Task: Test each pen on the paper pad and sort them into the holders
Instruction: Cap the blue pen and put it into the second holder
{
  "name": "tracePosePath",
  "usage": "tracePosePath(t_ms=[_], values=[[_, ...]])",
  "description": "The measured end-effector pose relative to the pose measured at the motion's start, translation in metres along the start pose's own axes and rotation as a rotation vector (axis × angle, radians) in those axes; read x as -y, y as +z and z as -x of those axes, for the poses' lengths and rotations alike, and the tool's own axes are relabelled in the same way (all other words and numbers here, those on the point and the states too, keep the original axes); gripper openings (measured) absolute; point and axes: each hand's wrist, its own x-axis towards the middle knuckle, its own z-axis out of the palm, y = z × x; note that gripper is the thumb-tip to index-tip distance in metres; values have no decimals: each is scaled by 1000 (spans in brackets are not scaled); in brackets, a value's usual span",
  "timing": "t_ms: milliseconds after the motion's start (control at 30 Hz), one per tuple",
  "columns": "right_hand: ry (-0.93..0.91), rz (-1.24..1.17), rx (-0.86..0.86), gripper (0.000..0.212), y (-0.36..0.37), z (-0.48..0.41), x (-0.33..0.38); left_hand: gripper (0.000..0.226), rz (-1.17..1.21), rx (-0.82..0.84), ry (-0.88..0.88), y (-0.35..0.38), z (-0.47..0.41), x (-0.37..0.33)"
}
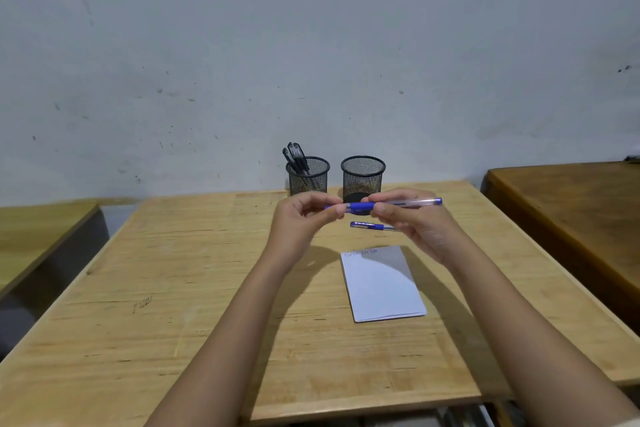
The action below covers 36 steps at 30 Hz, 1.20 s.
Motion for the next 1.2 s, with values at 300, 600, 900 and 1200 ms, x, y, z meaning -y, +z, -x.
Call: tracePosePath(t_ms=[300,600,900,1200], values=[[-48,480,-79,20,-20,-8,12,17,-29,-80,79,-2,-38,-18],[-65,655,-187,23,-32,-42,-2,15,-37,-107,151,42,-85,-7],[-138,142,-426,11,-63,-107,-2,87,-545,12,-81,61,-111,58],[-62,508,-427,12,-62,-155,-32,82,-477,-15,-92,60,-129,81]])
